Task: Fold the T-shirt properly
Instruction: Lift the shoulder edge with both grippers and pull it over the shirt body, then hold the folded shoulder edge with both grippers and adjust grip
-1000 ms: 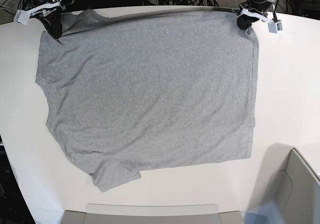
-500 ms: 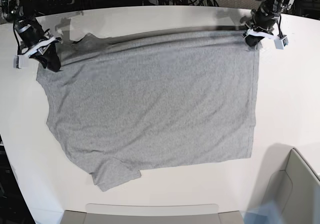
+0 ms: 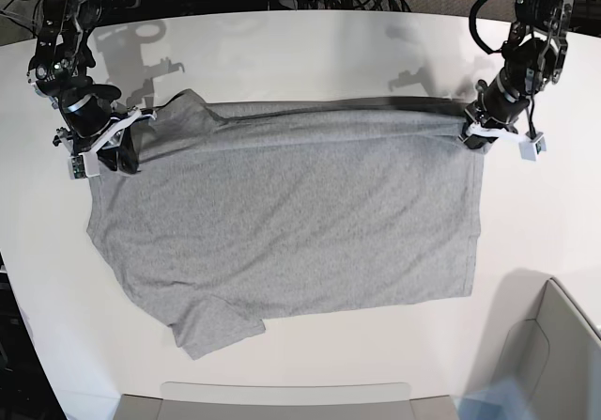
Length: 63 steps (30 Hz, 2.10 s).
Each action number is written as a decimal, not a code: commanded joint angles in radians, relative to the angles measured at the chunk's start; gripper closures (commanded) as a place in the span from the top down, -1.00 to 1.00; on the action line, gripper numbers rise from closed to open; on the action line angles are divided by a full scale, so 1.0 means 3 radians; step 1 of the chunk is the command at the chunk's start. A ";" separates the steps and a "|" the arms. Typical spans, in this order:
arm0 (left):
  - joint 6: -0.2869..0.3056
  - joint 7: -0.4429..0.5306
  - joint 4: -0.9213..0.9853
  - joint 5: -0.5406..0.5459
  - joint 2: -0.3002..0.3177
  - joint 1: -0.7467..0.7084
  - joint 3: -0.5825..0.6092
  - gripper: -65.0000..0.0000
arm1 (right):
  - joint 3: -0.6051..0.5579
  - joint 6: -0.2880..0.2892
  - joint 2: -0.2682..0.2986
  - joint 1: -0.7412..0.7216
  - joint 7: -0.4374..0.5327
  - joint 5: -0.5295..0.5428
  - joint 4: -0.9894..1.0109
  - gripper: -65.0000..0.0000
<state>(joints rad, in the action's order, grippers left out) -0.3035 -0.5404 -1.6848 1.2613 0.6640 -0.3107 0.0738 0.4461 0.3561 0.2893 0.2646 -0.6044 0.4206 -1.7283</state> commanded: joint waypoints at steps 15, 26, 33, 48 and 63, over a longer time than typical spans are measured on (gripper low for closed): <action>0.0017 -0.0365 0.0749 -0.0013 -0.0073 0.0895 0.0002 -1.00 | -0.0001 0.0007 0.0061 -0.1140 0.0130 -0.0463 0.1150 -1.00; 0.0022 -0.0360 0.1210 -0.0013 -0.0078 0.1192 0.0007 -1.00 | -0.0175 0.0002 0.0138 -0.1692 0.0135 -0.0469 0.1912 -1.00; 0.0022 -0.0360 0.1230 -0.0013 -0.0155 0.1243 0.0007 -1.00 | -0.0175 0.0002 0.0138 -0.1820 0.0284 -0.0469 0.2107 -1.00; -0.0009 -0.0360 0.1225 0.0002 -0.0190 0.1340 0.0002 -0.39 | -0.0175 0.0002 0.0046 -0.1856 0.0299 -0.0796 0.1917 -0.29; -0.0014 -0.0585 0.0862 -0.0008 -0.0190 0.1212 -0.0029 -0.25 | -0.0170 0.0007 0.0046 -0.1713 0.0273 -0.0796 0.1708 -0.27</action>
<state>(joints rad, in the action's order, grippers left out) -0.3077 -0.7166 -1.4109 1.2537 0.5869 0.0334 0.0765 0.3897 0.3595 0.2893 -0.2268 -0.5503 0.1677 -1.1961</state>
